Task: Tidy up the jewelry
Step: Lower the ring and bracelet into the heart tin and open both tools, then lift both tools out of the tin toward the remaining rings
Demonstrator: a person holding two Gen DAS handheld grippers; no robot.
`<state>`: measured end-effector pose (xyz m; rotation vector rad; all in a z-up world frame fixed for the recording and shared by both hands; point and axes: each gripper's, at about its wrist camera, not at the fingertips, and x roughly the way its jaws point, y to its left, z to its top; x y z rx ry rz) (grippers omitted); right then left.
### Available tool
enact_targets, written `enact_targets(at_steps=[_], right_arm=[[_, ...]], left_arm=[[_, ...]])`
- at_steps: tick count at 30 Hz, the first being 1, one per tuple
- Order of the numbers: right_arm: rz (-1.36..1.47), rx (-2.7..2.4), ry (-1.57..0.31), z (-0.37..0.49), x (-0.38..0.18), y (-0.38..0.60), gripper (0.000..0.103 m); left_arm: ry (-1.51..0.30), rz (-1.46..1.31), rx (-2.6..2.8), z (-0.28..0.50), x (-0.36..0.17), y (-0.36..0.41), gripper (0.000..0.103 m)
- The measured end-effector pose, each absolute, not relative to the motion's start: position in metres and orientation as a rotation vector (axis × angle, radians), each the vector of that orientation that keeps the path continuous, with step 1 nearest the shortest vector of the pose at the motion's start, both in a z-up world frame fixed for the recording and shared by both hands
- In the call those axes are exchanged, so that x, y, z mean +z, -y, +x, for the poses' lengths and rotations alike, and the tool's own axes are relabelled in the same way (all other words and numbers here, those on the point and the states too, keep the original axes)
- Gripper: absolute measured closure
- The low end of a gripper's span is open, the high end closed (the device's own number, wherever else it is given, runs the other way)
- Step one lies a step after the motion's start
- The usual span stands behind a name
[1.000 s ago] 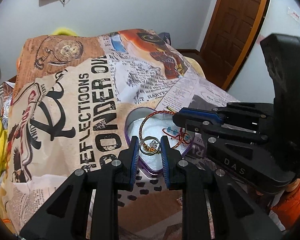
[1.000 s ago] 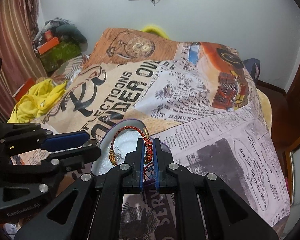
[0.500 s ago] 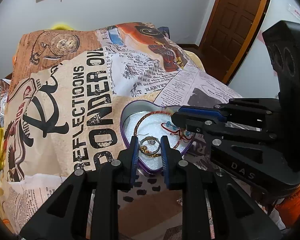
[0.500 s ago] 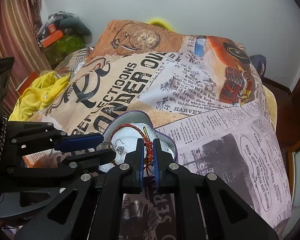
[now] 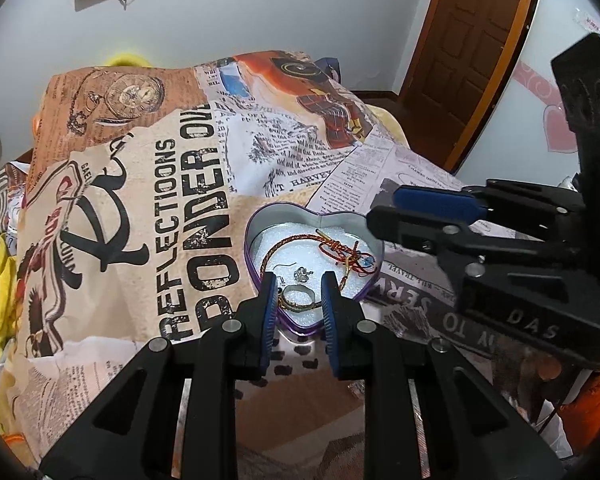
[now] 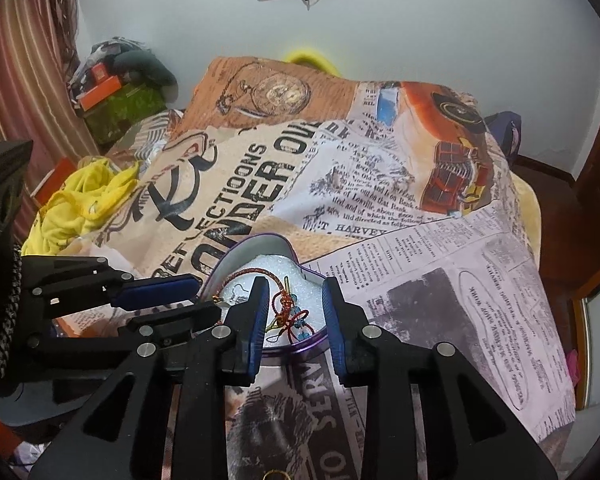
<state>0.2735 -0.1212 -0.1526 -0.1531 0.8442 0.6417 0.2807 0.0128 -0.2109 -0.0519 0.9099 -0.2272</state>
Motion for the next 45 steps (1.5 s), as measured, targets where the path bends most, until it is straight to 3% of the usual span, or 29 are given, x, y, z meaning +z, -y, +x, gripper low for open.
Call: enact_targets(at_steps=[10,23,45], right_arm=[[-0.157,0.627,-0.768,0.242,-0.12,0.133,0.078],[-0.173,0.602,-0.718,0.195,-0.102,0.152,0.076],[-0.146,0.561,-0.934,0.172,-0.182,0.172,0.076]], left_arm=[[-0.843,-0.013,-0.195,0.248,-0.176,-0.012,0.081],[-0.78,-0.012,-0.172,0.198,-0.144,-0.013,0.068],[-0.964,-0.057,-0.205,0.173,-0.213,-0.001,0.068]])
